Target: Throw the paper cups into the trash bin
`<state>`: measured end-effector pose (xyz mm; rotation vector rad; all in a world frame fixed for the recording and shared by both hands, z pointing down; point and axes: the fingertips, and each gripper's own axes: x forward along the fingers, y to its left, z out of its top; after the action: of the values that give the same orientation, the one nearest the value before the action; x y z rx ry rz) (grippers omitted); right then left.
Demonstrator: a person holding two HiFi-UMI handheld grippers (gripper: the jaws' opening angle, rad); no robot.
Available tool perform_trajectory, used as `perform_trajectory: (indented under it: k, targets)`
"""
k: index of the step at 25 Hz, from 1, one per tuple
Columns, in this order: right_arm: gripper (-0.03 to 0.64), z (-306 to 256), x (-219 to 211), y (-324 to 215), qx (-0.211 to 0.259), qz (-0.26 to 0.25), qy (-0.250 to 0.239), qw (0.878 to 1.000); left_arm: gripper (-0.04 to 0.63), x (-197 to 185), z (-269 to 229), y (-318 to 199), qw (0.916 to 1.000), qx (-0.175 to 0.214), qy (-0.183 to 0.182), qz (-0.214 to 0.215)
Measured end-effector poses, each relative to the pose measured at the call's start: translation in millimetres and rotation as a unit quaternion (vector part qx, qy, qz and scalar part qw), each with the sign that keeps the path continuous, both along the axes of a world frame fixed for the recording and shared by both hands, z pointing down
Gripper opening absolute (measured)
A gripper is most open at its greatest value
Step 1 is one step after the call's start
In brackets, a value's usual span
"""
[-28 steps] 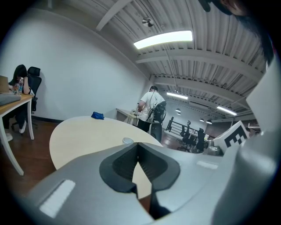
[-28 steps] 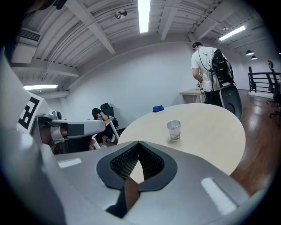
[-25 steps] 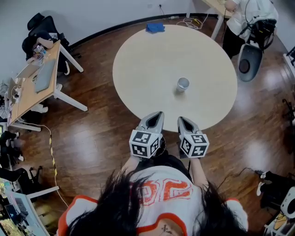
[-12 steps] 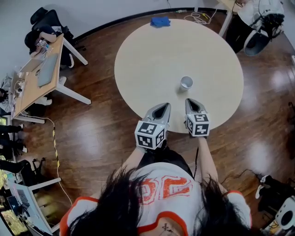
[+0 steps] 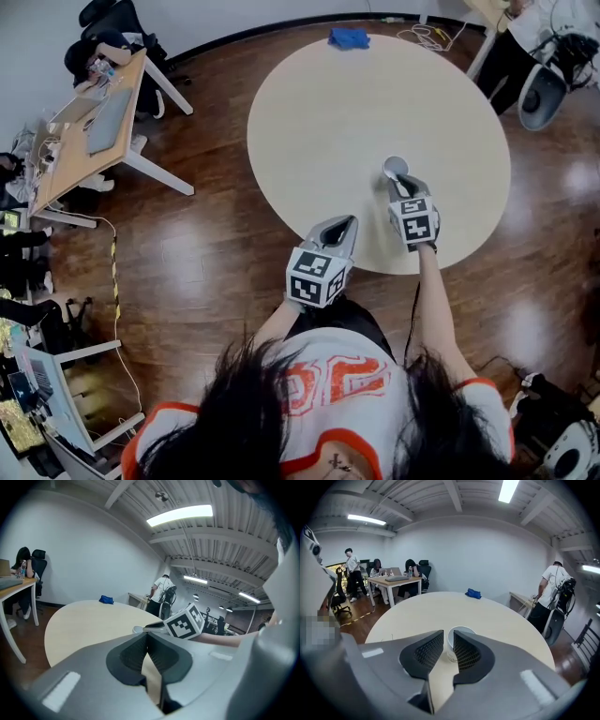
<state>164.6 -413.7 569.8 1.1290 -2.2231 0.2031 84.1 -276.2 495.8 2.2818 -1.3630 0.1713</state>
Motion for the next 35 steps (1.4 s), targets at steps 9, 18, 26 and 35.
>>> perform_trajectory:
  k: [9, 18, 26, 35]
  targets:
    - [0.109, 33.2, -13.6, -16.1, -0.045, -0.070, 0.071, 0.994, 0.000, -18.9, 5.4, 5.3, 0.9996, -0.013, 0.000, -0.025]
    - [0.098, 59.2, -14.7, -26.1, -0.061, -0.074, 0.142, 0.985, 0.000, -32.7, 6.0, 10.7, 0.9991, -0.013, -0.001, -0.041]
    - [0.035, 54.5, -14.7, -24.0, -0.068, -0.041, 0.117, 0.990, 0.000, -47.9, 4.0, 13.5, 0.9985, -0.011, 0.002, -0.054]
    - [0.035, 24.7, -36.0, 9.7, -0.048, -0.027, 0.058, 0.997, 0.000, -57.8, 2.0, 18.6, 0.9987, -0.006, 0.010, -0.050]
